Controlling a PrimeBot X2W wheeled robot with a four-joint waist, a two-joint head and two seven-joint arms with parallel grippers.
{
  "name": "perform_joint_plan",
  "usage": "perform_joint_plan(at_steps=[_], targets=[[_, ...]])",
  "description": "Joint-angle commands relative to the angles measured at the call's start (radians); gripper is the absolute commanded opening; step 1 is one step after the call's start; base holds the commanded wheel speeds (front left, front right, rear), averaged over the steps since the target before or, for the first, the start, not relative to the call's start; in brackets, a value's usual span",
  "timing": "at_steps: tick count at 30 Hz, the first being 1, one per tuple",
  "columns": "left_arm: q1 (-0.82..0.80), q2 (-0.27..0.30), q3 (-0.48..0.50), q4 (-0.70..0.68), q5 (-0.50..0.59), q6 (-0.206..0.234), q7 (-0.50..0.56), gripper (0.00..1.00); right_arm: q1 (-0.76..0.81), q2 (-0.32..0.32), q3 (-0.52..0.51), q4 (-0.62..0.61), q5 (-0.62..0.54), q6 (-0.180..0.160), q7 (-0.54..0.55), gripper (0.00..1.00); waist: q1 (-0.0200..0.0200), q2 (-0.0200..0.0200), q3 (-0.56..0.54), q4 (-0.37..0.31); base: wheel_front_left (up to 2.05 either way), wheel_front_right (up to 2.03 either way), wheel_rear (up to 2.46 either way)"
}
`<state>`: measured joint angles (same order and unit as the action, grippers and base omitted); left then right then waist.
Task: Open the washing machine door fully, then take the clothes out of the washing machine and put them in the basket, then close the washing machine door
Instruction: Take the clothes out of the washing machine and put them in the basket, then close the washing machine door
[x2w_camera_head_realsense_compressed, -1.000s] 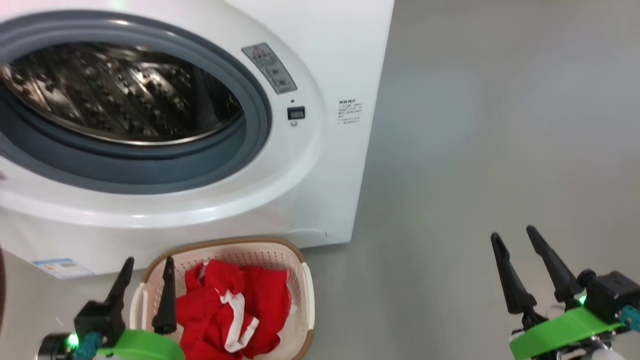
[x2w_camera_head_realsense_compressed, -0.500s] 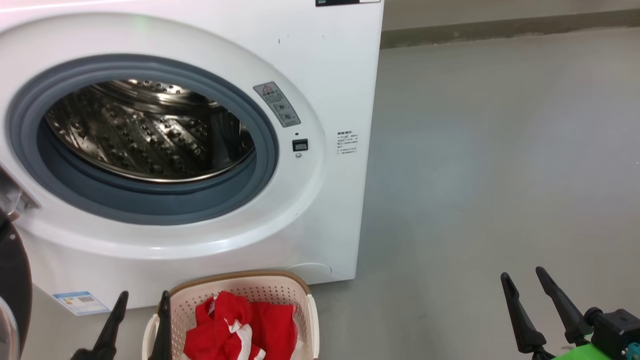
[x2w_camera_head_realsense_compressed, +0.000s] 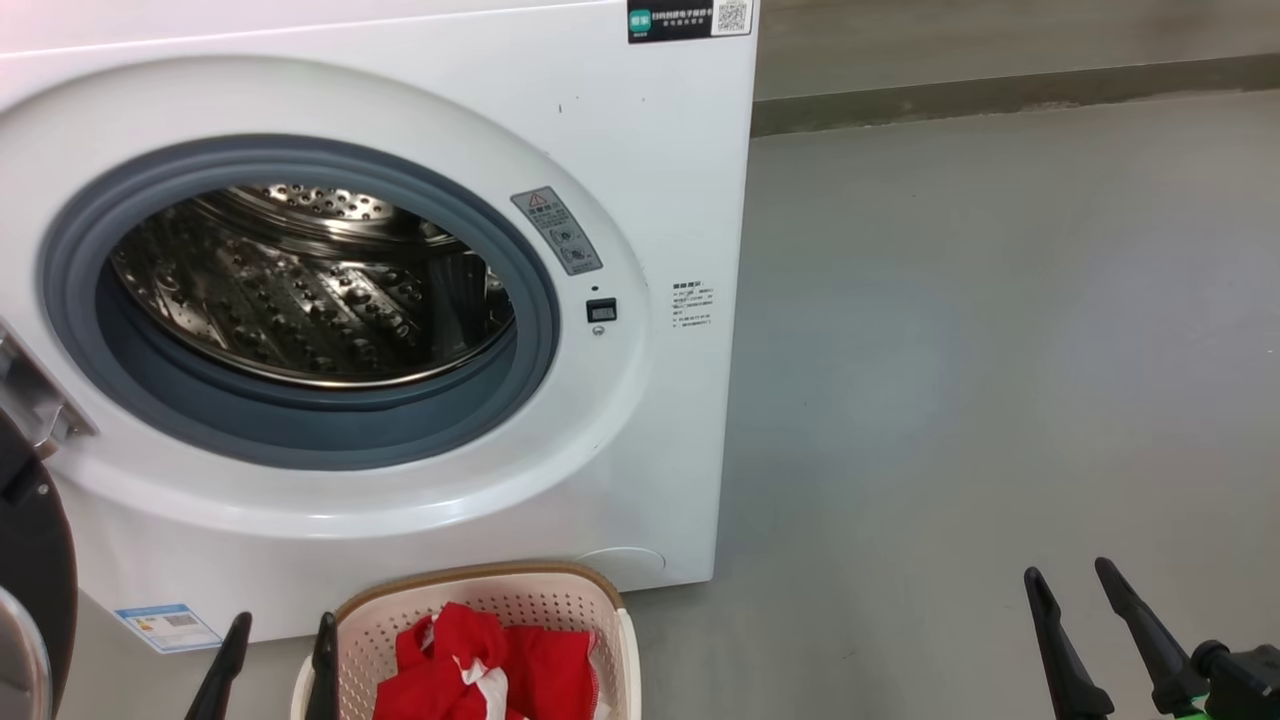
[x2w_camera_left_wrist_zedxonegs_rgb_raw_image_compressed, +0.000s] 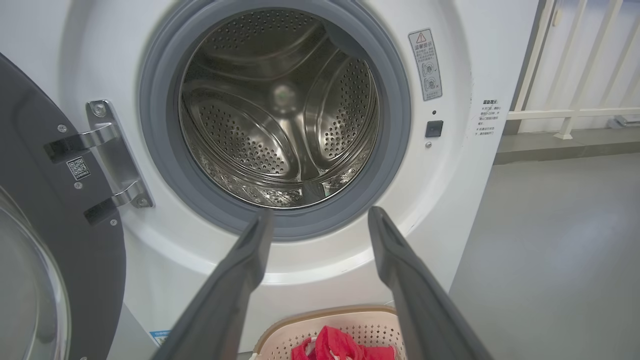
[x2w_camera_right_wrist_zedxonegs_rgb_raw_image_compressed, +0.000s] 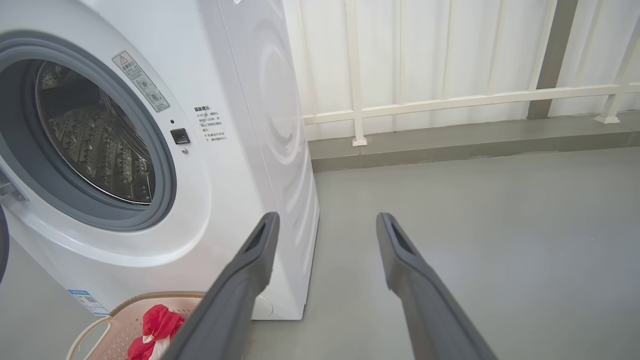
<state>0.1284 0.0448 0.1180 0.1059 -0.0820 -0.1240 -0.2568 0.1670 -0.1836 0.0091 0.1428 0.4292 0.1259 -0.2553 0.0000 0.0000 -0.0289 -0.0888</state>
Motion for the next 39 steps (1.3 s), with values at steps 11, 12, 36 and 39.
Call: perform_joint_plan(at_steps=[11,12,36,39], targets=[[0.000,0.006,0.042,-0.046,-0.024,-0.005,-0.005,1.00,0.000,-0.023,0.006,-0.031,-0.012,0.005,-0.006,1.00,0.0000,0.0000,-0.001,-0.002,0.00,0.00,0.00],[0.000,0.006,0.042,-0.046,-0.024,-0.005,-0.005,1.00,0.000,-0.023,0.006,-0.031,-0.012,0.005,-0.006,1.00,0.0000,0.0000,-0.001,-0.002,0.00,0.00,0.00],[-0.021,0.006,0.041,-0.036,-0.008,-0.006,-0.005,1.00,-0.009,-0.022,0.004,-0.030,-0.012,0.005,-0.006,1.00,0.0000,0.0000,0.016,0.004,-0.52,0.52,0.00],[-0.021,0.006,0.041,-0.037,-0.009,-0.006,-0.005,1.00,-0.009,-0.021,0.004,-0.031,-0.012,0.005,-0.006,1.00,0.0000,0.0000,0.018,0.007,-1.15,1.15,0.00]])
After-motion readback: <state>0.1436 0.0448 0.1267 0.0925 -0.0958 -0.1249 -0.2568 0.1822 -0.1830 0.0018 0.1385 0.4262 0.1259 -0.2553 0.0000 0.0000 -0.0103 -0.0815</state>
